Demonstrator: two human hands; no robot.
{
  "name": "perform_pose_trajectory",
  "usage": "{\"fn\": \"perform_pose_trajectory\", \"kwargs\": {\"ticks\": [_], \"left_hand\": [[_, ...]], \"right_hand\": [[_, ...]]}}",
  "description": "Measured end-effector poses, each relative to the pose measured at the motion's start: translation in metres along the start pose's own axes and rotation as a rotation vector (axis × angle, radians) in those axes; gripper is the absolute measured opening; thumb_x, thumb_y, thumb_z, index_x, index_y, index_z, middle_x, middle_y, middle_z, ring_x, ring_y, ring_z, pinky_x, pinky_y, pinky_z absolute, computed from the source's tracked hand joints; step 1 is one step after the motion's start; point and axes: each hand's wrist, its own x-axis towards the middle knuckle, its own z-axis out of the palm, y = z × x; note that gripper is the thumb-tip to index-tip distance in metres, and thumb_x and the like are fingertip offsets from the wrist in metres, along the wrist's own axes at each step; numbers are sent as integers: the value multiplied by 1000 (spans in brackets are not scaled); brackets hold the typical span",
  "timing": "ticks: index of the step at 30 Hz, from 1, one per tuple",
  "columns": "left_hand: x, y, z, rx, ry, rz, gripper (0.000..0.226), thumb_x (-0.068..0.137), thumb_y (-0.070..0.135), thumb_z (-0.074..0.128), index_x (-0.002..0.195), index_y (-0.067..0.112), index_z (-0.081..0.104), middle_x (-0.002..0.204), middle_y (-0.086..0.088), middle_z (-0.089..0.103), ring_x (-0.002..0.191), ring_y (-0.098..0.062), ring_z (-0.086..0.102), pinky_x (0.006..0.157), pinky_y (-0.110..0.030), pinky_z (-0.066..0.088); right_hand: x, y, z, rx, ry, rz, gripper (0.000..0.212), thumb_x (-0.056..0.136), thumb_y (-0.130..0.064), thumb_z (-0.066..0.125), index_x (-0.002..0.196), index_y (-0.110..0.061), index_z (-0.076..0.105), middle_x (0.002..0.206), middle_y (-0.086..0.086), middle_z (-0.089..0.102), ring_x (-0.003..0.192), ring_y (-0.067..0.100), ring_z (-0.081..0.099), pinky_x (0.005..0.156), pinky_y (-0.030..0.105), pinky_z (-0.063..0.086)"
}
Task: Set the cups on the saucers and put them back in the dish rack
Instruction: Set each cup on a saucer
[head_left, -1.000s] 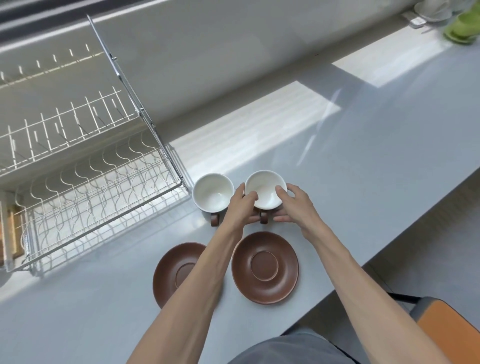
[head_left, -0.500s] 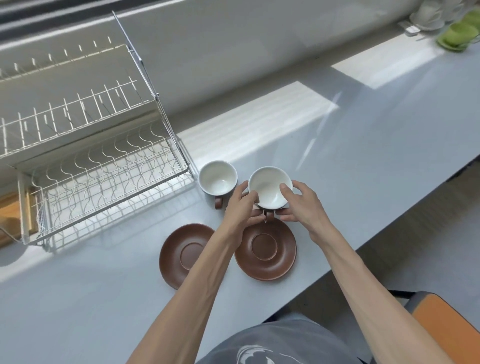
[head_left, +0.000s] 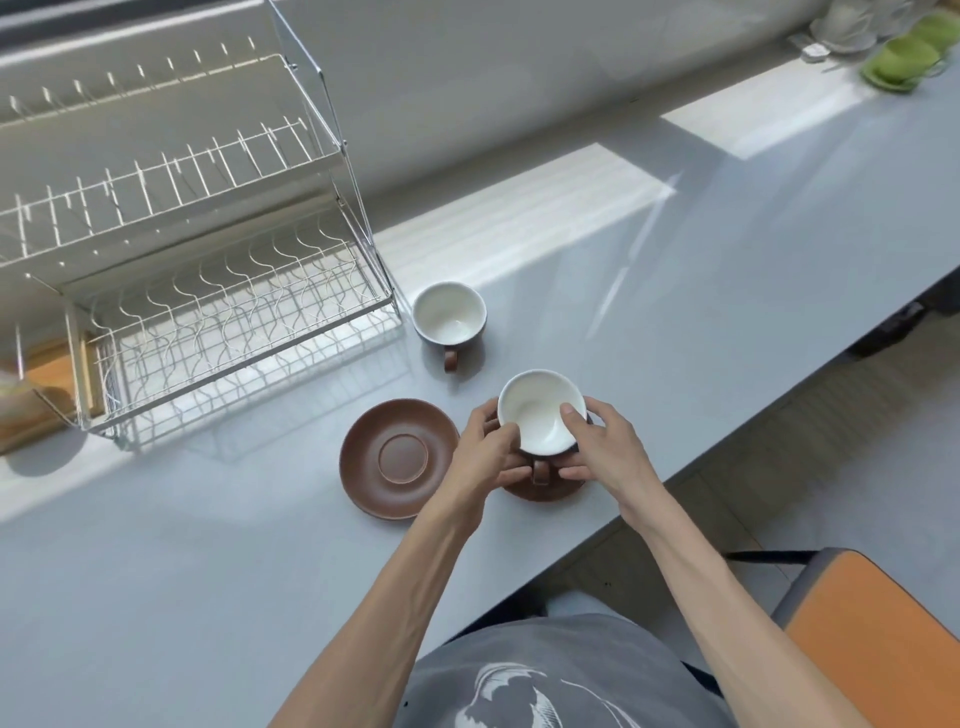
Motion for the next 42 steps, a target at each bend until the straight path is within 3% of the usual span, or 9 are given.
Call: {"fn": "perform_pose_trajectory", "kwargs": {"ticks": [6,18,22,26,31,34,38,42], "left_hand": [[-7,-11,-2,10,-22,-48,52,84,14,51,133,32,47,127,0,65,92,-25,77,86,-38,62],[-6,-8,-2,130,-20,-19,54,83,24,55,135,31,44,117,9,61,97,-18,72,84,-37,61],[-5,-4,-7,217,-11,-16,46,85,31,55,130,32,47,114,10,60,104,-16,64,84,-33,56],[0,1,-15,349,19,22,46,84,38,52,129,31,53,113,3,64,105,-15,62,96,-38,53],[7,11,-26,483,32,81,37,86,40,49,120,30,61,95,4,68,91,-16,62,95,-42,51],[11,17,-32,591,37,109,42,89,42,49,127,29,59,105,4,73,100,-15,64,95,-38,48],[17,33,-43,920,49,170,48,96,48,44,141,31,49,135,0,63,122,-20,58,96,-33,42],[27,47,-57,1225,69,225,52,98,46,41,147,29,42,139,-7,59,126,-28,56,98,-38,43]], "right_hand": [[-12,13,1,7,18,39,40,92,-44,60,129,-29,52,117,7,68,80,23,77,67,37,64],[-13,10,1,-68,32,30,44,93,-44,58,134,-27,50,116,4,67,78,20,77,70,39,64],[-9,6,-3,-201,32,33,42,93,-46,57,130,-28,50,116,3,66,82,17,75,69,38,64],[0,-4,-9,-402,7,7,46,92,-47,54,131,-24,52,117,0,64,104,24,67,91,47,56],[16,-19,-7,-624,0,-35,47,92,-51,50,131,-26,53,119,0,65,111,26,59,94,43,51],[26,-28,0,-798,-2,-71,52,92,-53,46,137,-27,48,130,4,62,118,29,56,93,40,46],[40,-43,11,-923,-11,-134,54,94,-52,42,142,-27,44,139,3,57,126,31,53,98,41,42],[52,-59,26,-1047,-14,-231,53,97,-51,42,143,-25,44,133,5,62,122,31,56,95,42,44]]}}
